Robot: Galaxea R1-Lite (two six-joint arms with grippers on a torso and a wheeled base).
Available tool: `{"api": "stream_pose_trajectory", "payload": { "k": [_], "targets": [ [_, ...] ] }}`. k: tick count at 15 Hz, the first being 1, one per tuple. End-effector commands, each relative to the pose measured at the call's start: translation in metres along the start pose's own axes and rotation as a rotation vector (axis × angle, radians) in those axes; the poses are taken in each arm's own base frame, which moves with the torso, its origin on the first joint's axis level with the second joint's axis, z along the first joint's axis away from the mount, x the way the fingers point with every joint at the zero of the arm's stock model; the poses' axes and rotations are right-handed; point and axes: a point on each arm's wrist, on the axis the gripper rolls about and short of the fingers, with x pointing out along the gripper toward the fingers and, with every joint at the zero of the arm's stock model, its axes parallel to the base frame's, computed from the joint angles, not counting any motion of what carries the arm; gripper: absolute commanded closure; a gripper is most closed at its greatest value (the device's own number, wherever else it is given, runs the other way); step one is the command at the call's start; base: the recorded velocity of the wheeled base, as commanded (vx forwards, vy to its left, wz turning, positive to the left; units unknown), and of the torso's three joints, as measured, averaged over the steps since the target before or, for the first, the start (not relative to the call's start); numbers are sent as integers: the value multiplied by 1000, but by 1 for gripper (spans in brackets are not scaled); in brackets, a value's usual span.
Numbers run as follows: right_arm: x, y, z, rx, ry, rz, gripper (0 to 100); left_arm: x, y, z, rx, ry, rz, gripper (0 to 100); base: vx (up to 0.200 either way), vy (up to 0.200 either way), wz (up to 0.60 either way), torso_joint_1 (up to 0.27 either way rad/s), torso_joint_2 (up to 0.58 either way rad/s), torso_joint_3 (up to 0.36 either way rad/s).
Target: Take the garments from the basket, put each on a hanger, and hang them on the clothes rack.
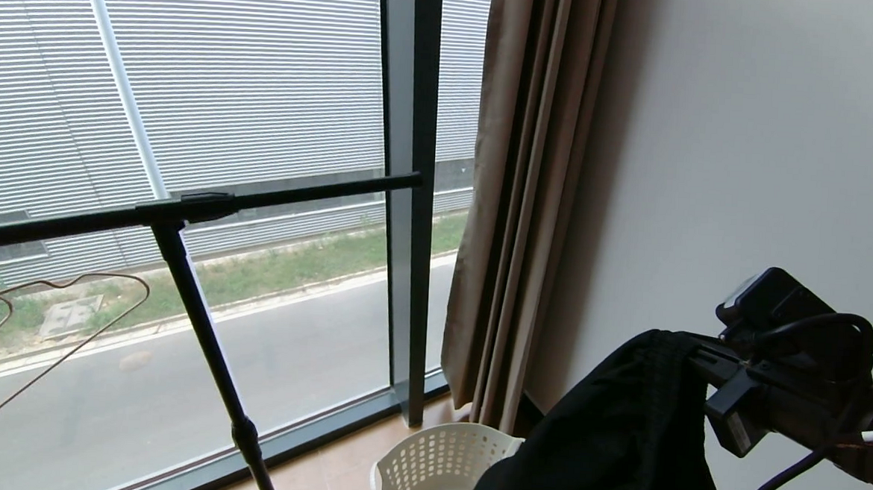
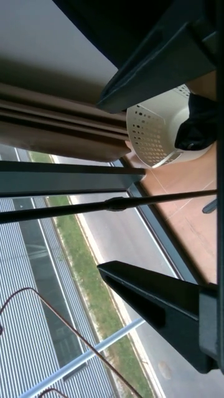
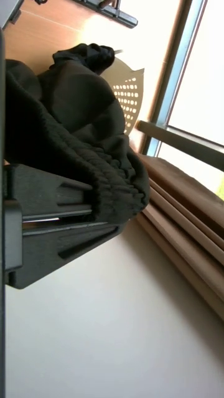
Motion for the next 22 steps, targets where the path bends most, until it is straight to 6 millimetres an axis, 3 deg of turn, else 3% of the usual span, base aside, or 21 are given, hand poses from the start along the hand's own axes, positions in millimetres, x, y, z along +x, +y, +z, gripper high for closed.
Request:
{"api": "stream_pose_trajectory", "payload": {
  "k": [1,6,11,22],
  "targets": [
    [1,1,-1,-2,5,1,100,0,0,0,0,-1,1,0,0,0,0,188,-427,-203],
    [0,1,-2,-3,8,3,100,0,0,0,6,0,1,0,0,0,0,156,-363,-203],
    [2,2,-3,8,-30,-12,100,0,0,0,-3,-1,7,0,0,0,0,7,-17,-10],
    [2,2,-4,8,-31,-12,100,0,0,0,1,1,5,0,0,0,600,3,0,0]
  ]
}}
